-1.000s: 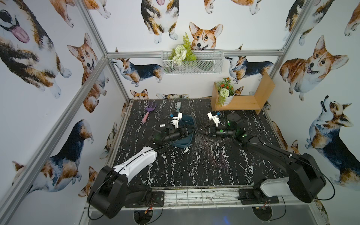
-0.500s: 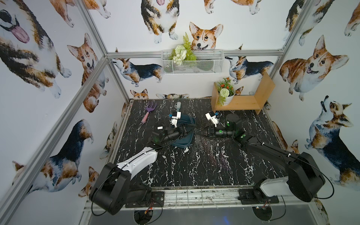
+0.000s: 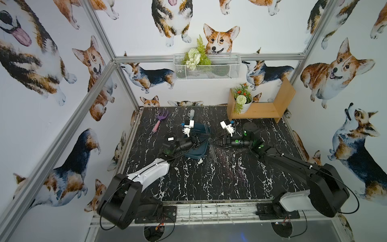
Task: Put the scattered rulers into the storage box
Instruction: Pick up the ruler from the center of the board, then place the ruler in the storage box.
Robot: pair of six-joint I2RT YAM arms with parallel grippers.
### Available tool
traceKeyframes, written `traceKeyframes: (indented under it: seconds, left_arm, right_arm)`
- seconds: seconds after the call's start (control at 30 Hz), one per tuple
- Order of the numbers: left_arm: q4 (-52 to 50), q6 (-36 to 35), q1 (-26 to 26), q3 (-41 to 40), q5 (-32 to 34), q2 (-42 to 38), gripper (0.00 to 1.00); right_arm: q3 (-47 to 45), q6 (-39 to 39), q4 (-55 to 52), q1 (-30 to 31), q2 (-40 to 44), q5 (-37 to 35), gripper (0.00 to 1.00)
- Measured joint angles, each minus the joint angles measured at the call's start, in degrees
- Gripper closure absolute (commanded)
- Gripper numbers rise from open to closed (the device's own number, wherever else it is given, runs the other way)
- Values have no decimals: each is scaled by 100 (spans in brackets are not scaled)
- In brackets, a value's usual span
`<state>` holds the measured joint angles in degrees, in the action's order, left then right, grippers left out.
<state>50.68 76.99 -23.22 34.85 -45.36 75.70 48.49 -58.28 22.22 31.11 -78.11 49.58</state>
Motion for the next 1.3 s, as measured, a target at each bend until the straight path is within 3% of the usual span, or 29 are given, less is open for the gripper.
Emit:
traceKeyframes:
  seconds: [0.43, 0.6, 0.87, 1.1, 1.3]
  left_arm:
    - [-260, -72, 518, 0, -251, -297, 100]
    - [-809, -352, 680, 240, -330, -323, 100]
    - [-3292, -1993, 782, 1585, -149, -280, 100]
    - [-5460, -3445, 787, 2524, 546, 245, 100]
    - [-6382, -4094, 782, 2988, 1049, 723, 100]
  right_arm:
    - [59, 44, -243, -212, 190, -2, 67]
    - [70, 125, -369, -214, 190, 4, 67]
    - [540, 822, -1440, -302, 131, -323, 67]
    - [1346, 1991, -3147, -299, -140, -1366, 68]
    - [1600, 2653, -4138, -260, -223, -2188, 68]
